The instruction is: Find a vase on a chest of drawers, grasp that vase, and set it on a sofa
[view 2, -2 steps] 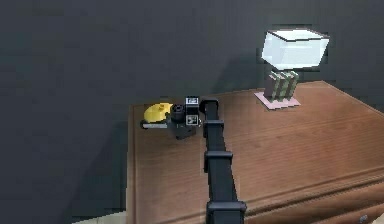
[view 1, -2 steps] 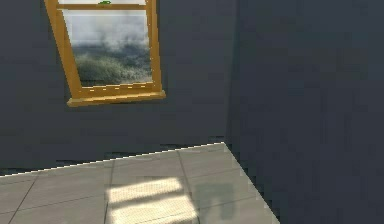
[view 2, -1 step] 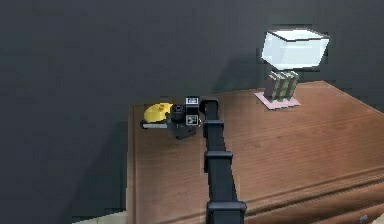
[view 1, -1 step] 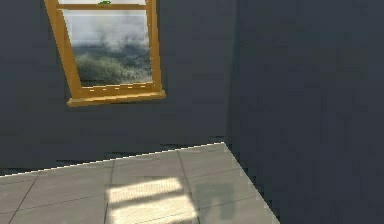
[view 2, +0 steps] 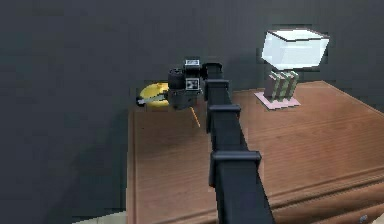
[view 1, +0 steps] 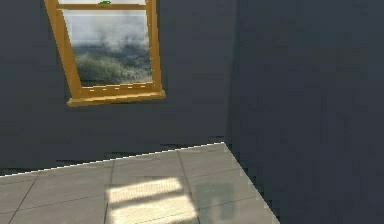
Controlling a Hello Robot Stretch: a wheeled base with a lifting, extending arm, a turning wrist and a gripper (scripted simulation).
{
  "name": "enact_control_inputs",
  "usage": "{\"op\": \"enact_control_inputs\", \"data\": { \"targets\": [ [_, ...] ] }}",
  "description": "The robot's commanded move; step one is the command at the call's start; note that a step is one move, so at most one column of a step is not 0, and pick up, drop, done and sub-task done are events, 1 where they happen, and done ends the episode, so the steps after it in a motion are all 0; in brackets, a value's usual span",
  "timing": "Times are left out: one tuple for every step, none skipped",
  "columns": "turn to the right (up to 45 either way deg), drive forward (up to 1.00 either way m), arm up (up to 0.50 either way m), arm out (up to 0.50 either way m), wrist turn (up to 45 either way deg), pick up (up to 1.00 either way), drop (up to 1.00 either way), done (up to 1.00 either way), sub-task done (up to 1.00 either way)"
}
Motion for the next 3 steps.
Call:
{"op": "enact_control_inputs", "data": {
  "targets": [
    [0.0, 0.00, 0.04, 0.00, 0.0, 0.00, 0.00, 0.00, 0.00],
    [0.0, 0.00, 0.00, 0.00, -45.0, 0.00, 0.00, 0.00, 0.00],
    [0.0, 0.00, 0.00, 0.00, -45.0, 0.00, 0.00, 0.00, 0.00]
  ]
}}
